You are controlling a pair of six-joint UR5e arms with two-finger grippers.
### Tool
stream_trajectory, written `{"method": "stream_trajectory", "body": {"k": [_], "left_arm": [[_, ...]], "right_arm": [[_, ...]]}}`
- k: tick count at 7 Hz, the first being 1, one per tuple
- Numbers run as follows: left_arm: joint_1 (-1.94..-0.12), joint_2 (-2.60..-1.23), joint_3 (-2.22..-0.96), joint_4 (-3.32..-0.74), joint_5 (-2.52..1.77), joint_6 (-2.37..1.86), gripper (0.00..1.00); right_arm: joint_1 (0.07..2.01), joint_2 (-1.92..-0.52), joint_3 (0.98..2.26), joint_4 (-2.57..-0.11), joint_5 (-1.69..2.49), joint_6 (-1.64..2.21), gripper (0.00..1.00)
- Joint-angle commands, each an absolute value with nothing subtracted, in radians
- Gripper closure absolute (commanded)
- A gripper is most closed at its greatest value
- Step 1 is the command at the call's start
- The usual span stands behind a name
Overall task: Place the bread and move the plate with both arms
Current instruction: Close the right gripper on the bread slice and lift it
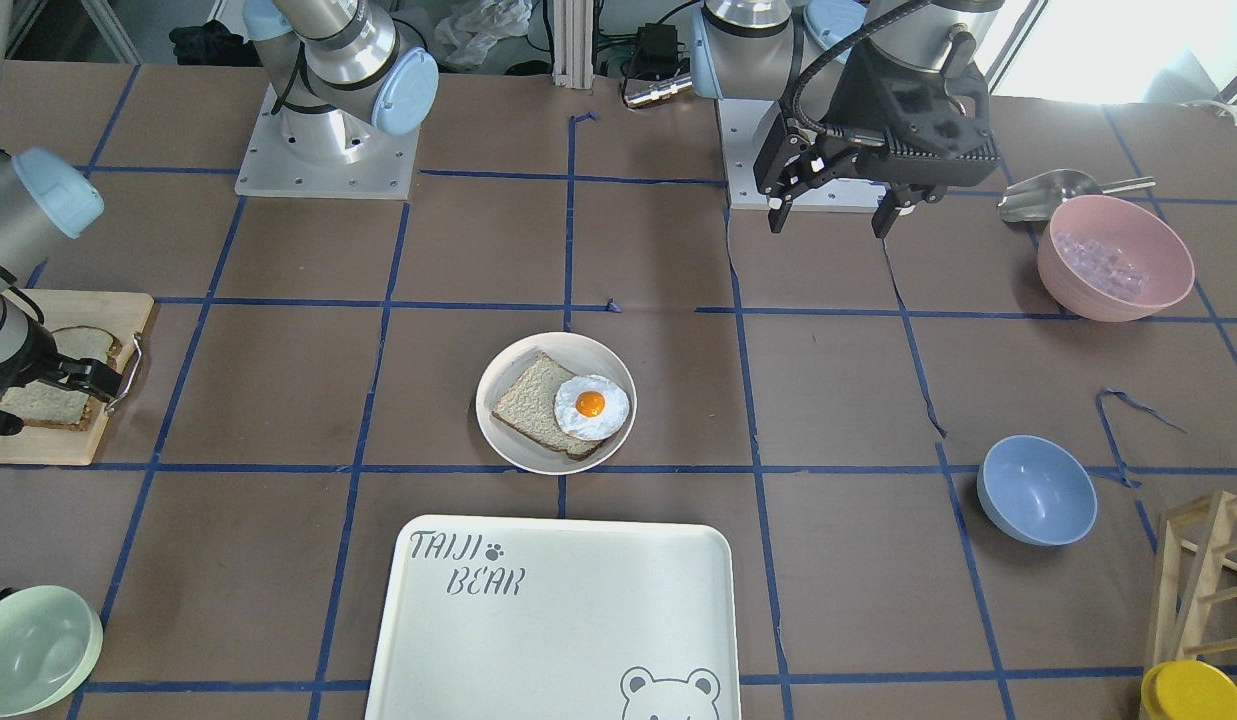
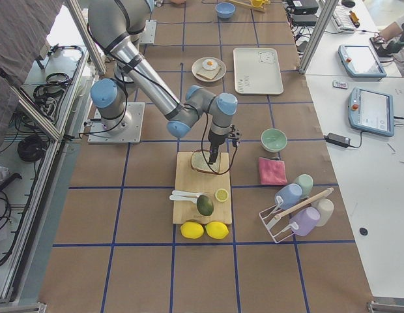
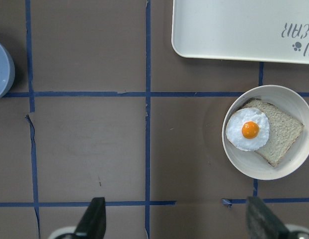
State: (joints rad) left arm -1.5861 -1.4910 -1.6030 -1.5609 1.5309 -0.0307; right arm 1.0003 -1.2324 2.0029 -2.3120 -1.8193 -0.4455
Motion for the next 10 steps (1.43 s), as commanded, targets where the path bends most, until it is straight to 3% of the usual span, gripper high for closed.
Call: {"method": "stream_trajectory", "body": {"k": [1,3,5,6,10], "left_arm": [[-1.586,-1.491,-1.603,-1.562,1.531,-0.031,0.00],[-1.586,-1.491,-1.603,-1.562,1.531,-0.031,0.00],[-1.586,-1.489,-1.603,-1.562,1.531,-0.031,0.00],[-1.586,-1.489,-1.603,-1.562,1.531,-0.031,0.00],[-1.586,-1.491,-1.603,-1.560,1.528,-0.026,0.00]], "right_arm": [[0.993,-1.227,2.032,-2.313,-1.821,-0.446,0.08],[0.991,-1.227,2.033,-2.312,-1.832,-0.465,0.43],[0.980,-1.235,2.033,-2.309,-1.851,-0.492,0.89],[0.979,-1.236,2.033,-2.309,-1.855,-0.495,1.00],[0.980,-1.242,2.025,-2.296,-1.850,-0.492,1.00]]}}
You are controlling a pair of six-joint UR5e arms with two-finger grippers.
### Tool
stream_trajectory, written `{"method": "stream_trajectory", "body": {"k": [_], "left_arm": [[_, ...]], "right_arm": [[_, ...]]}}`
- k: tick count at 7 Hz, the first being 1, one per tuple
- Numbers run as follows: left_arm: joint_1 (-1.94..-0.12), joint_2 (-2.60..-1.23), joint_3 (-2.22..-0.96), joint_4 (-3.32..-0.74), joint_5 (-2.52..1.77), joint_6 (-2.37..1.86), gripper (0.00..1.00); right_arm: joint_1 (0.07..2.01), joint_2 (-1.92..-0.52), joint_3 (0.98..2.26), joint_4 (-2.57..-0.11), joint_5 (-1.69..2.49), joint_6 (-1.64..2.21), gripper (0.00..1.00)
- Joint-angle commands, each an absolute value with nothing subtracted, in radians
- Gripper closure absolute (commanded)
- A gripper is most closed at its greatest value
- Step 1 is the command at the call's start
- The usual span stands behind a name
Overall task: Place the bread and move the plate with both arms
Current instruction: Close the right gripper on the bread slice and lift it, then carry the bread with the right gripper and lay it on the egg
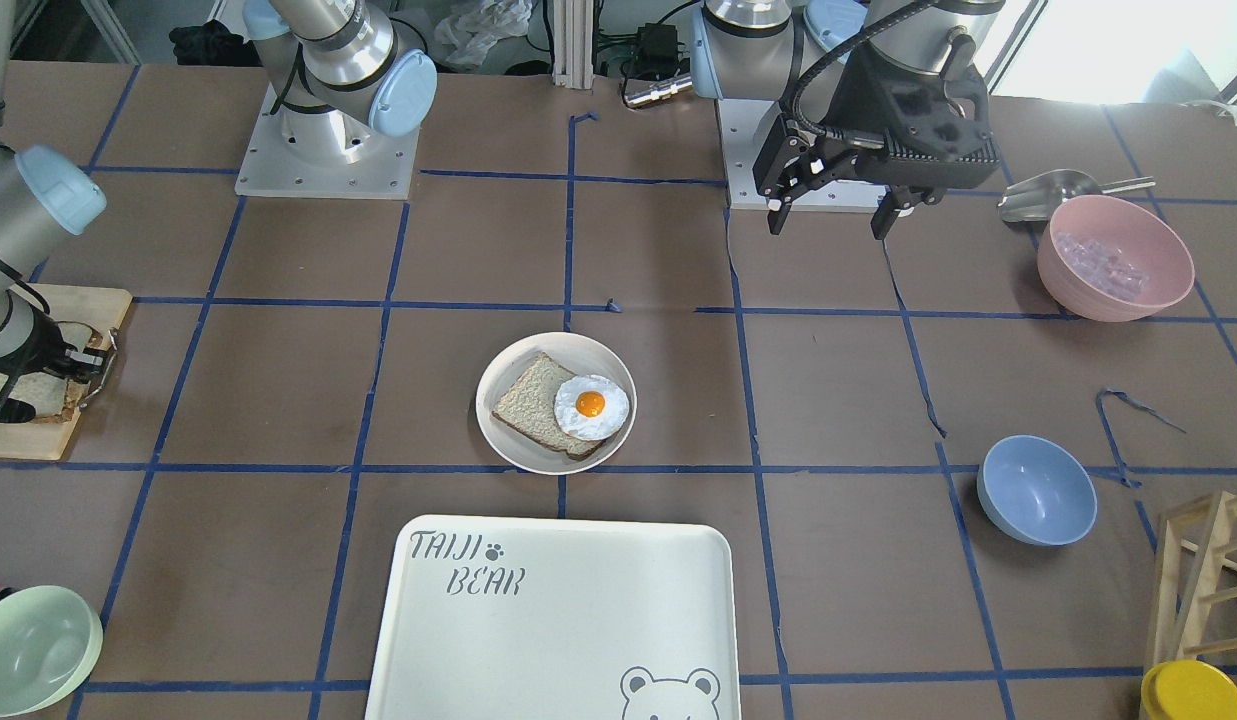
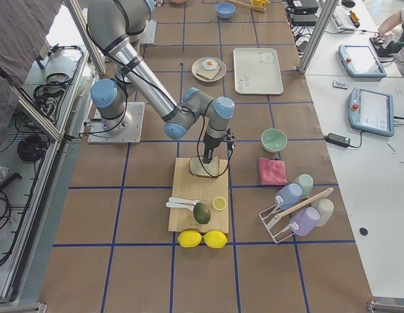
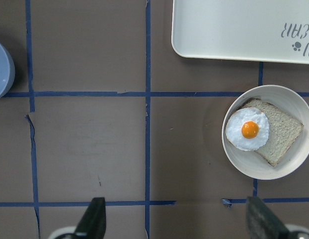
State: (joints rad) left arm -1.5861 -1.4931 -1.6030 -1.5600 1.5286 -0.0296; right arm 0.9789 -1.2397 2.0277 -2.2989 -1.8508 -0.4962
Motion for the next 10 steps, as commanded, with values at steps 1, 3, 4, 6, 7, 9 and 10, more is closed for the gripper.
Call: {"method": "stream_trajectory", "body": {"k": [1,3,4,6,7,9,10], "left_arm": [[-1.586,-1.490,-1.603,-1.560,1.531,-0.026,0.00],[-1.586,-1.494,-1.603,-1.560,1.529,-0.029,0.00],[-1.586,-1.490,-1.601,-1.560,1.532,-0.028,0.00],[-1.586,-1.491,-1.603,-1.560,1.534,-0.026,0.00],[-1.586,-1.493,-1.603,-1.560,1.534,-0.026,0.00],[-1.586,-1.493,-1.603,-1.560,1.534,-0.026,0.00],[-1.586,-1.493,-1.603,-1.560,1.534,-0.026,0.00]], "right_arm": [[0.986,-1.267,2.026,-2.286,-1.850,-0.485,1.00],[1.008,-1.331,2.022,-2.229,-1.844,-0.447,1.00],[1.038,-1.351,2.020,-2.218,-1.844,-0.439,1.00],[1.166,-1.413,1.932,-2.011,-1.835,-0.276,1.00],[1.289,-1.407,1.842,-1.888,-1.826,-0.136,1.00],[1.539,-1.396,1.719,-1.743,-1.758,0.160,1.00],[1.648,-1.372,1.700,-1.738,-1.696,0.327,1.00]]}}
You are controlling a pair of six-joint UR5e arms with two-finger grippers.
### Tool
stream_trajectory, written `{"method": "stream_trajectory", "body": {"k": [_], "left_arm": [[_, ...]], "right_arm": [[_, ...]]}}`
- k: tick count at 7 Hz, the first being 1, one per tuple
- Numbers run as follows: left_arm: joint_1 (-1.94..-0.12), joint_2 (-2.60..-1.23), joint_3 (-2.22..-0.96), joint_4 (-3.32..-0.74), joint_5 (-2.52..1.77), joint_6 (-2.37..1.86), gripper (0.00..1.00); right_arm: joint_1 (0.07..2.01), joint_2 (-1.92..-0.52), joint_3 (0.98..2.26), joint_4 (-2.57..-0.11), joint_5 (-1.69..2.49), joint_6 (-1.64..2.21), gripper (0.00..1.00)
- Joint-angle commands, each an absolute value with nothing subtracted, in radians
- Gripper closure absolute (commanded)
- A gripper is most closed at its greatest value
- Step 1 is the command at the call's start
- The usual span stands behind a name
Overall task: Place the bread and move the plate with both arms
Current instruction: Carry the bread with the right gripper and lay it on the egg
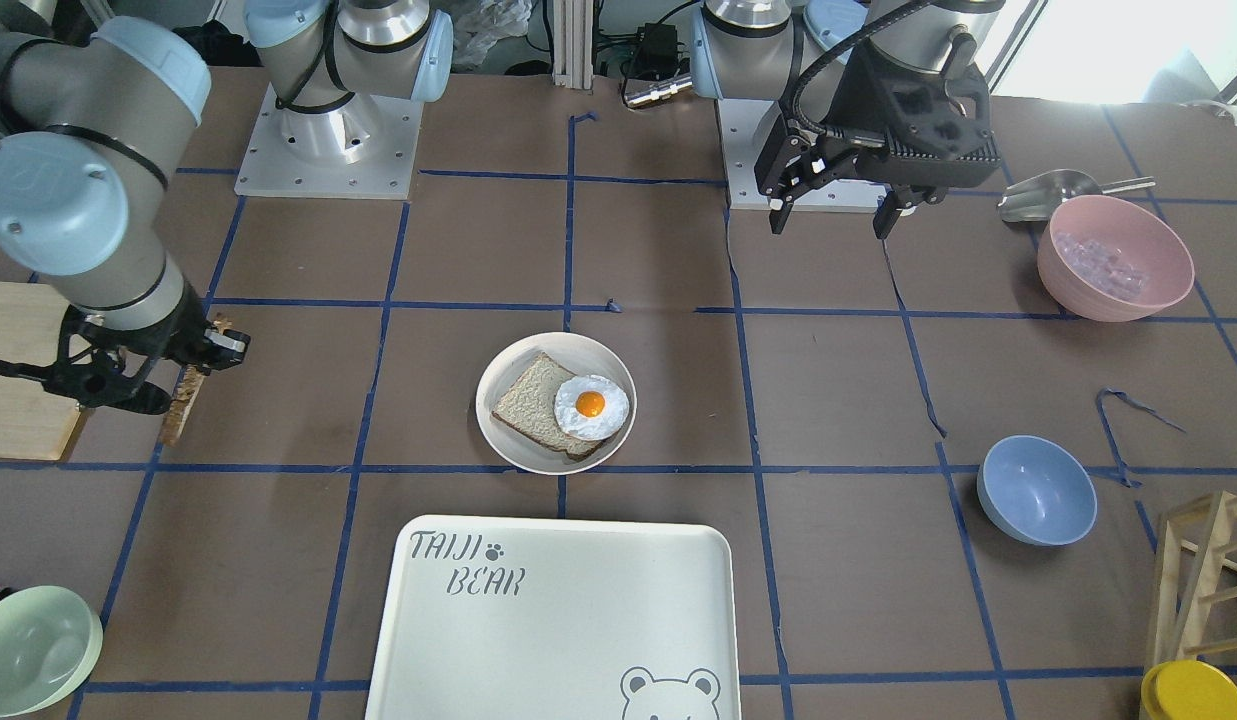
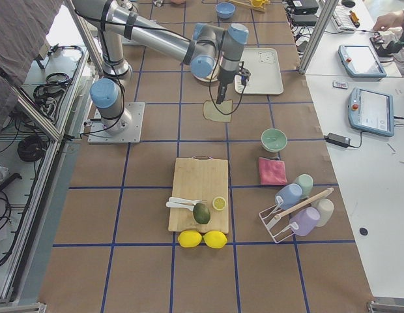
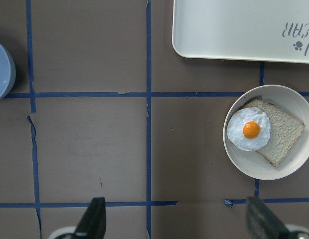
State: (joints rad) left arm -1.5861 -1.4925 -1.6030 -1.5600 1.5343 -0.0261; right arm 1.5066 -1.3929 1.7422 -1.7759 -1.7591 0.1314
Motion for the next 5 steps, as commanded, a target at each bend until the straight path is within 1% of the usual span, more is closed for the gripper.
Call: {"method": "stream_trajectory", "body": {"k": [1,3,5], "left_arm": [[-1.586,-1.493,-1.603,-1.560,1.534,-0.028,0.00],[-1.586,-1.493,-1.603,-1.560,1.532,-0.026,0.00],[-1.586,-1.493,-1.601,-1.560,1.534,-0.028,0.00]], "right_arm": [[1.760,-1.350,1.683,-1.755,-1.659,0.451,1.00],[1.914,-1.272,1.620,-1.784,-1.594,0.675,1.00],[1.977,-1.211,1.612,-1.860,-1.577,0.756,1.00]]}}
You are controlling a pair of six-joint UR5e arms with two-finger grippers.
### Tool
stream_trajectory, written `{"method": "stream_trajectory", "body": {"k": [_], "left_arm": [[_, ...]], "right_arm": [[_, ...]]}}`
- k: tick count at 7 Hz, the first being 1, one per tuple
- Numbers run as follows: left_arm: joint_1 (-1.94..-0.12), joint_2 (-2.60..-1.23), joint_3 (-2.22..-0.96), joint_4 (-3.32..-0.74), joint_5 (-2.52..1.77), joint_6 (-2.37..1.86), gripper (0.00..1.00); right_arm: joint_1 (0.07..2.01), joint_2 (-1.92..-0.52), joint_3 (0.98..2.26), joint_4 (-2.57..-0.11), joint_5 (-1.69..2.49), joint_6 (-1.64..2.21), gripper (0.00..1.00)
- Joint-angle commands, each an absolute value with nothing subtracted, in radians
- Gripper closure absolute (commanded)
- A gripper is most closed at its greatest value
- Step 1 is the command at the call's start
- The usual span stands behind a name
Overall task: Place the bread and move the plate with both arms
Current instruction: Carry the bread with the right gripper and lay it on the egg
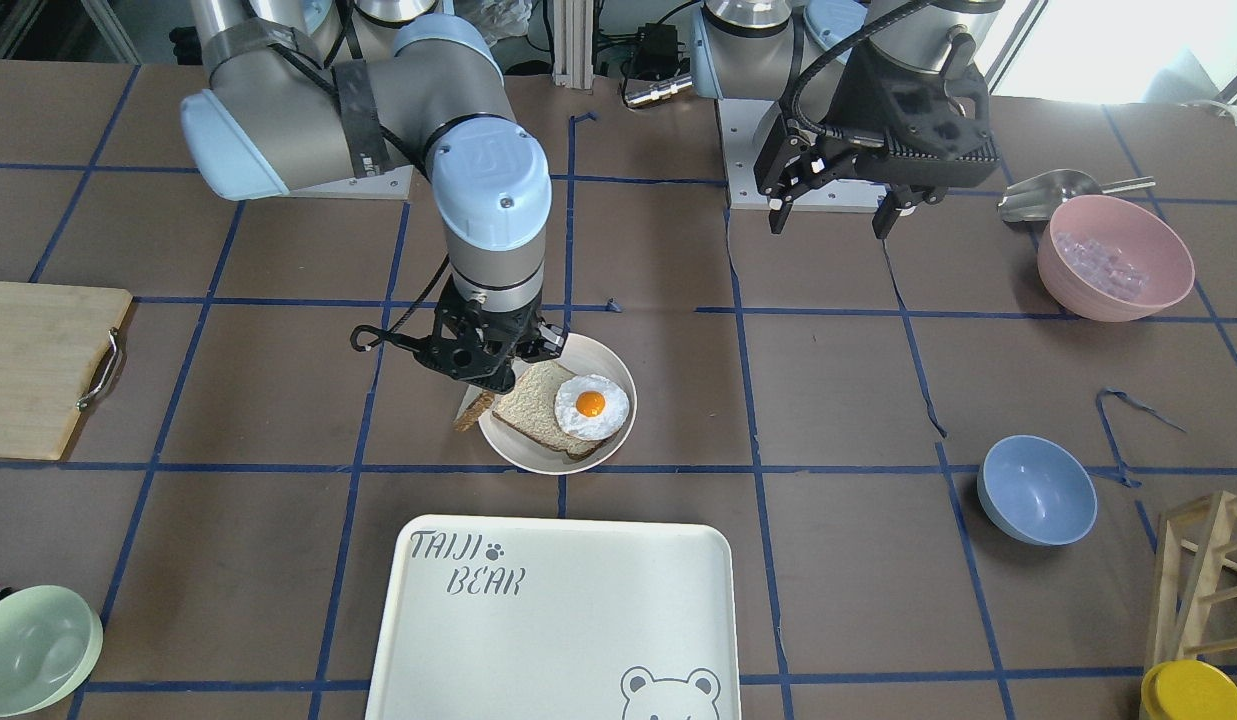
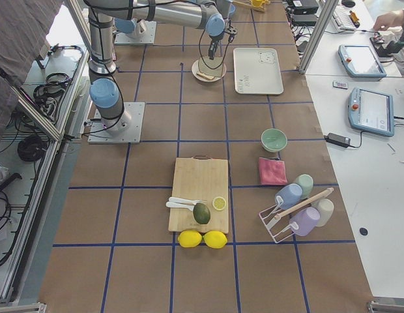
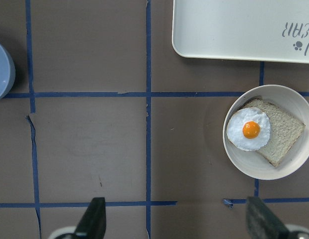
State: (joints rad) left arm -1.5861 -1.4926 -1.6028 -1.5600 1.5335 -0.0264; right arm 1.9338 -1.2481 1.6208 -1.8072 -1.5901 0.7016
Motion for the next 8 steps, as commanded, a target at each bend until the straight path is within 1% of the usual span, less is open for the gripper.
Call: {"method": "stream_trajectory", "body": {"k": [1,6,7,8], "left_arm": [[-1.585,-1.491,-1.601,-1.560,1.534,-0.026,0.00],[-1.585,-1.491,-1.601,-1.560,1.536,-0.026,0.00],[-1.585,-1.493,-1.601,-1.559,1.536,-0.025,0.00],[-1.585,-1.491,-1.601,-1.559,1.536,-0.023,0.00]], "right_arm": [[1.977,-1.203,1.614,-1.867,-1.577,0.762,1.00],[1.987,-1.171,1.628,-1.870,-1.569,0.756,1.00],[1.988,-1.170,1.628,-1.870,-1.568,0.758,0.98],[1.991,-1.170,1.628,-1.881,-1.568,0.758,0.64]]}}
